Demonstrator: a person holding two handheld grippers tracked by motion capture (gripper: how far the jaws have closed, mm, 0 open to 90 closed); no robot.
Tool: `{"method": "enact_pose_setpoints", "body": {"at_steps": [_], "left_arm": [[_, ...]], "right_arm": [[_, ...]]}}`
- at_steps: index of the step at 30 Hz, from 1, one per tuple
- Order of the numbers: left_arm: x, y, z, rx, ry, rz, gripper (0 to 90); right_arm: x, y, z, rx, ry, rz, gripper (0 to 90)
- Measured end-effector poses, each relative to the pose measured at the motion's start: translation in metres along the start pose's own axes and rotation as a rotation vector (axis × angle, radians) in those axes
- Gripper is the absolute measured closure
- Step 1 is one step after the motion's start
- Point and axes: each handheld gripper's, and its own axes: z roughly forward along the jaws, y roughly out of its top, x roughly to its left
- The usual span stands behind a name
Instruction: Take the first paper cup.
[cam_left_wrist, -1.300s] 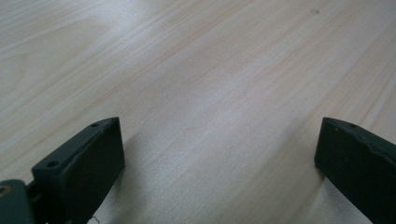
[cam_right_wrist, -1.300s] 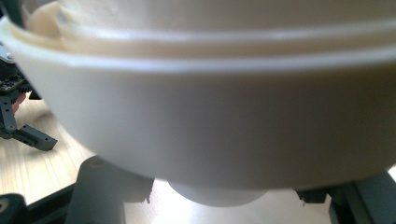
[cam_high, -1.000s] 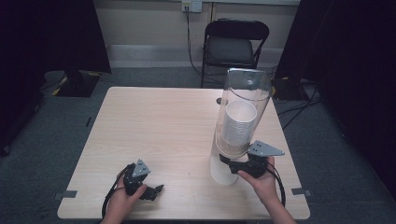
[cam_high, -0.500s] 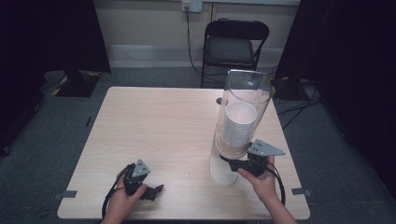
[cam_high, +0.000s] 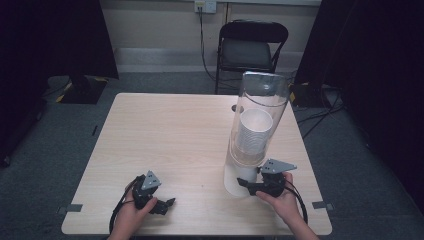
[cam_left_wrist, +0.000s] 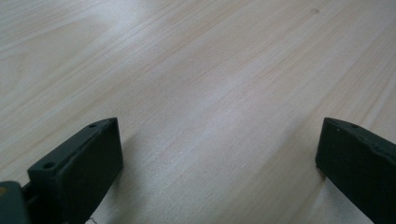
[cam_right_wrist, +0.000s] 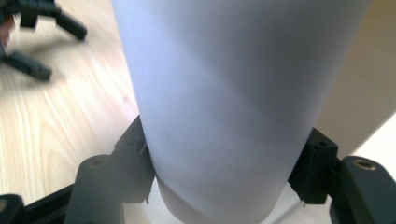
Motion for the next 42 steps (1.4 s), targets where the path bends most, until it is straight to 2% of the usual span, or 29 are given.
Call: {"method": "enact_pose_setpoints", "body": {"at_steps": [2,8,11,17,22,28,34,35,37,39,41,42], "left_arm": [[0.000,0.000,0.000,0.000,0.001,0.000,0.1],[0.000,0.000,0.000,0.002,0.000,-0.003,0.1],[0.000,0.000,0.000,0.002,-0.001,-0.002,0.1],[-0.001,0.000,0.000,0.000,0.000,-0.005,0.1],[0.000,0.000,0.000,0.002,0.000,-0.002,0.1],[0.000,0.000,0.000,0.002,0.000,-0.002,0.1],[0.000,0.000,0.000,0.002,0.000,-0.004,0.1],[0.000,0.000,0.000,0.003,0.001,-0.003,0.1],[0.000,0.000,0.000,0.002,0.001,-0.004,0.1],[-0.002,0.000,0.000,0.000,0.013,-0.017,0.5],[-0.003,0.001,-0.001,-0.028,0.043,-0.047,6.5],[-0.004,0.003,-0.001,-0.038,0.051,-0.066,16.6]], "right_arm": [[0.000,-0.010,0.001,0.039,-0.008,-0.024,35.0],[-0.001,-0.019,-0.005,0.070,-0.004,-0.043,34.8],[-0.003,-0.025,-0.010,0.077,-0.007,-0.036,34.7],[-0.003,-0.026,-0.015,0.056,-0.015,-0.036,34.3],[-0.001,-0.028,-0.017,0.063,-0.009,-0.046,34.1],[0.011,-0.035,-0.010,0.104,0.054,-0.066,33.9],[0.027,-0.031,-0.004,0.090,0.103,-0.098,33.7],[0.034,-0.028,0.000,0.090,0.116,-0.116,33.7],[0.036,-0.028,0.002,0.091,0.125,-0.116,33.7],[0.044,-0.024,0.009,0.084,0.149,-0.135,33.7],[0.048,-0.021,0.012,0.077,0.165,-0.144,33.7],[0.050,-0.019,0.014,0.075,0.169,-0.152,33.7]]}}
